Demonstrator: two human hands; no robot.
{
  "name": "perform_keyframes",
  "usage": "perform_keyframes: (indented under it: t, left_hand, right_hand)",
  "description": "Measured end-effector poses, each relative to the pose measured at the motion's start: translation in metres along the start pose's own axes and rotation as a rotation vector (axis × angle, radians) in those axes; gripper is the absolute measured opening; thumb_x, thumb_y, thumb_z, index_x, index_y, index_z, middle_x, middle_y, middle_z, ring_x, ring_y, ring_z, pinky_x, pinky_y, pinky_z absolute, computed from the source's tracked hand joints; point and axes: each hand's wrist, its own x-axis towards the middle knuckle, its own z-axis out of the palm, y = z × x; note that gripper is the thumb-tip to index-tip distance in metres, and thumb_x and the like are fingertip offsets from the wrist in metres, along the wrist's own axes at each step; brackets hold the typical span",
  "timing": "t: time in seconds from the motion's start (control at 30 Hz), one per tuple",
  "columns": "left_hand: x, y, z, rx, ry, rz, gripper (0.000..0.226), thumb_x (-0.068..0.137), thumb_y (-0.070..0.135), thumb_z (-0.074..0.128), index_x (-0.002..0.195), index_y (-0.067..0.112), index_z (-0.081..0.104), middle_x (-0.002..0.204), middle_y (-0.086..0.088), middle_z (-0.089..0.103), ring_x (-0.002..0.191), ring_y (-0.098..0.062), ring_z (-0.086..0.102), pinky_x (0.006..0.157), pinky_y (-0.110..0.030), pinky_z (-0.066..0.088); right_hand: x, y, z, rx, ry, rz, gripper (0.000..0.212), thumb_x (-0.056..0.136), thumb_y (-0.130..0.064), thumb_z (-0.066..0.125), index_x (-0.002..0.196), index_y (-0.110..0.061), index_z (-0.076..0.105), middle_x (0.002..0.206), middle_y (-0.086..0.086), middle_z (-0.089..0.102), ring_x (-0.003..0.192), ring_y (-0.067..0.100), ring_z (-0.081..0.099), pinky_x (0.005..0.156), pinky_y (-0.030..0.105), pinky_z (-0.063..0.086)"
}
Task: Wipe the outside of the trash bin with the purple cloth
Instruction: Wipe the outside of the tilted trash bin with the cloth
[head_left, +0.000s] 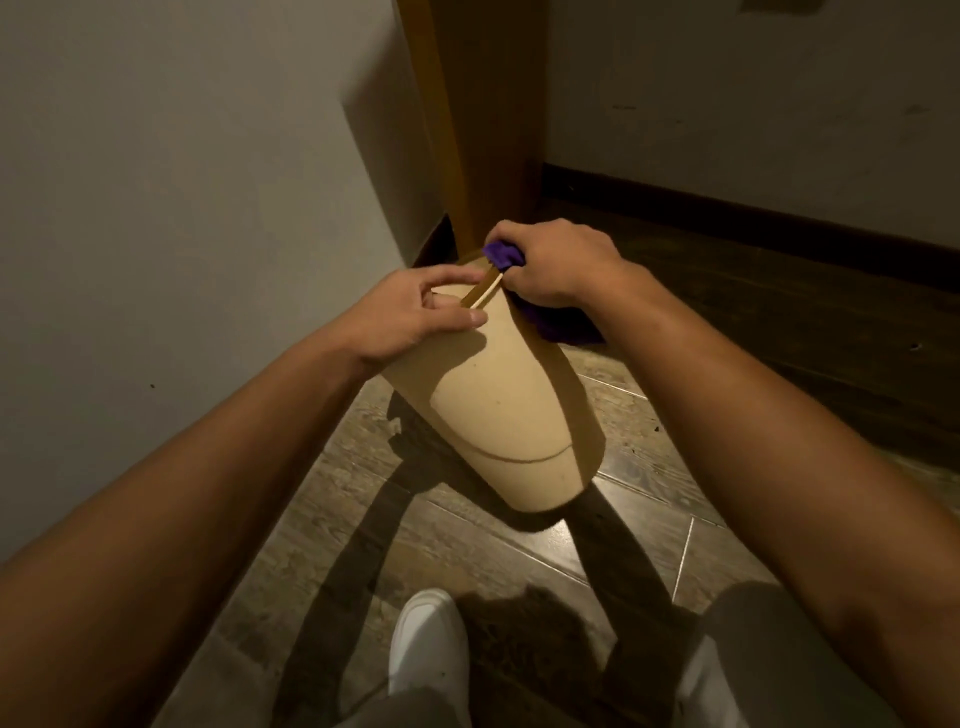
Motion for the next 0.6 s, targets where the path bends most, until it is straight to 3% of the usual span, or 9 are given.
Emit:
perform_keyframes:
  t: [0.1,0.17,0.23,0.37,0.47,0.53,0.6]
  left_hand:
    - [-0.006,-0.005,-0.004,0.04,-0.037,0.042,0.037,0.095,0.03,0.068,0.129,0.044,0.062,0.116,0.008,0.062,0.105,-0.017,0.057,0.083,-0.036,0.045]
    - [-0.01,-0.006,-0.005,0.098,-0.075,0.083,0.039,0.098,0.03,0.064,0.134,0.042,0.058,0.12,0.01,0.062,0.107,-0.012,0.058,0.084,-0.03,0.046]
    - [-0.014,-0.008,-0.009,0.24,-0.088,0.132,0.035,0.101,0.03,0.058,0.136,0.034,0.059,0.12,0.014,0.063,0.108,-0.005,0.059,0.082,-0.022,0.048]
    - [-0.017,-0.014,-0.012,0.432,0.018,0.231,0.024,0.105,0.033,0.05,0.116,0.023,0.069,0.108,0.005,0.067,0.103,-0.009,0.06,0.081,-0.026,0.047]
    - [-0.014,-0.013,-0.008,0.42,0.084,0.254,0.025,0.105,0.033,0.05,0.108,0.017,0.069,0.105,0.0,0.066,0.097,-0.013,0.059,0.076,-0.028,0.045]
    - [-0.013,-0.015,-0.004,0.361,0.128,0.206,0.026,0.105,0.035,0.049,0.106,0.015,0.066,0.106,0.0,0.063,0.099,-0.012,0.057,0.074,-0.027,0.045]
    - [-0.012,-0.015,0.0,0.309,0.167,0.176,0.027,0.105,0.034,0.049,0.104,0.012,0.064,0.108,-0.001,0.061,0.1,-0.013,0.056,0.075,-0.028,0.046]
  right_hand:
    - [0.0,0.008,0.007,-0.01,-0.042,-0.021,0.038,0.097,-0.046,0.059,0.132,-0.049,0.044,0.106,-0.003,0.058,0.079,0.015,0.052,0.063,0.033,0.042]
    - [0.0,0.015,0.008,0.0,-0.046,-0.013,0.038,0.097,-0.046,0.058,0.132,-0.05,0.044,0.109,-0.002,0.058,0.085,0.019,0.055,0.069,0.036,0.046]
    - [0.0,0.022,0.004,0.031,-0.043,0.013,0.036,0.096,-0.047,0.058,0.129,-0.05,0.044,0.11,-0.002,0.058,0.09,0.021,0.056,0.074,0.04,0.048]
    - [0.001,0.026,0.001,0.082,0.052,-0.009,0.039,0.097,-0.043,0.058,0.134,-0.048,0.045,0.111,-0.003,0.058,0.091,0.021,0.057,0.073,0.037,0.044]
    - [-0.007,0.025,-0.002,0.422,0.248,0.099,0.053,0.097,-0.038,0.062,0.144,-0.043,0.04,0.108,-0.009,0.055,0.089,0.014,0.06,0.073,0.03,0.049]
    - [-0.016,0.019,0.001,0.703,0.351,0.2,0.048,0.096,-0.034,0.066,0.139,-0.035,0.045,0.106,-0.012,0.059,0.087,0.009,0.064,0.07,0.025,0.051]
    - [-0.027,0.003,0.016,0.818,0.442,0.211,0.043,0.097,-0.031,0.066,0.136,-0.032,0.048,0.107,-0.01,0.064,0.089,0.006,0.067,0.07,0.023,0.052]
